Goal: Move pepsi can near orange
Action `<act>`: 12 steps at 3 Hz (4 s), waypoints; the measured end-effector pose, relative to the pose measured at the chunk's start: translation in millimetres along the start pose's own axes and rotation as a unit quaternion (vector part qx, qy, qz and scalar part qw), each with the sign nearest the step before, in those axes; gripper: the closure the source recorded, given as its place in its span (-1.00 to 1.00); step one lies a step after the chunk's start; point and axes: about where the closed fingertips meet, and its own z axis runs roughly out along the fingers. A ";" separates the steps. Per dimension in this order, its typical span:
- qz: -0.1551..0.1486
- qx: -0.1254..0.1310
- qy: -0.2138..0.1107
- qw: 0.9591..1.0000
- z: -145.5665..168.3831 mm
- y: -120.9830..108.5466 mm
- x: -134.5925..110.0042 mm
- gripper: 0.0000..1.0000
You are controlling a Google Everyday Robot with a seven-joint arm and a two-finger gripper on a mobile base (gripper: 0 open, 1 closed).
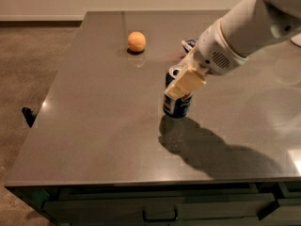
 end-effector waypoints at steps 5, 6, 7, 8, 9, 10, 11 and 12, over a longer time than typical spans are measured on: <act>0.097 0.052 -0.023 0.994 2.1 -49.1 -62.3 1.00; 0.098 0.075 -0.022 0.992 0.7 -50.6 -62.0 1.00; 0.085 0.107 -0.030 0.990 5.6 -60.7 -76.5 1.00; 0.077 0.120 -0.032 0.989 15.3 -79.0 -92.6 1.00; 0.076 0.116 -0.022 0.990 31.2 -105.2 -107.0 1.00; 0.083 0.104 -0.007 0.991 50.0 -134.8 -113.0 1.00; 0.094 0.093 0.002 0.991 67.8 -158.8 -111.9 1.00; 0.100 0.081 0.004 0.992 87.0 -172.3 -113.3 1.00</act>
Offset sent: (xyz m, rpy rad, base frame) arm 0.0650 0.0234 0.0482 0.0580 -0.0065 -0.1743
